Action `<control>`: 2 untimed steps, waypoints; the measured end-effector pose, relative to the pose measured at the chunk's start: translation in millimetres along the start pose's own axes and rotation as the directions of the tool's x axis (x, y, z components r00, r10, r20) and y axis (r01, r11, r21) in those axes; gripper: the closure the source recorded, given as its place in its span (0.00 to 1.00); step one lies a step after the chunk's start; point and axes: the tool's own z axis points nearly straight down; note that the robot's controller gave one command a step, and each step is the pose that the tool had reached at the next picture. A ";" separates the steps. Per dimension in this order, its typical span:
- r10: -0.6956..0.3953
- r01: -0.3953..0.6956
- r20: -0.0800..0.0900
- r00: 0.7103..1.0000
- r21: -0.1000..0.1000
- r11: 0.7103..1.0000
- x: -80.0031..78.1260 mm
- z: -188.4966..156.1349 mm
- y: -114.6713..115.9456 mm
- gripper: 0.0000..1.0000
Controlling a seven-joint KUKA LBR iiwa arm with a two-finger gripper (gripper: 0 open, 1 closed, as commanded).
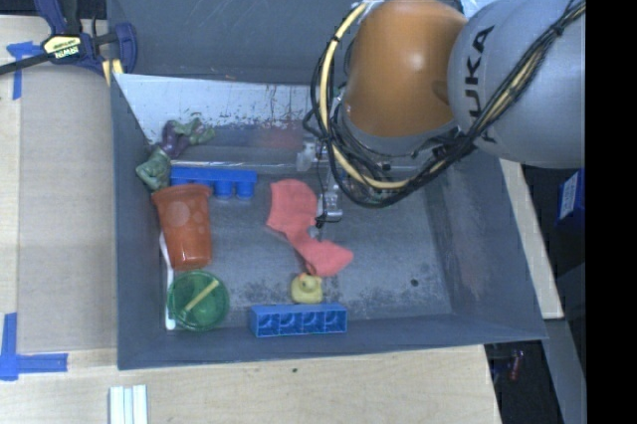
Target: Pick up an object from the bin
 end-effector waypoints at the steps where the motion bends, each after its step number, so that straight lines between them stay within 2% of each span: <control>1: 0.001 -0.001 0.007 1.000 -0.001 1.000 -1.4 -3.9 0.1 0.00; 2: -0.118 0.118 0.002 0.993 0.001 0.993 36.4 -25.3 0.9 0.00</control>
Offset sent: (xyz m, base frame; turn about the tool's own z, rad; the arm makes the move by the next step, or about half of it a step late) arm -0.0722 0.0020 0.0534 -0.2294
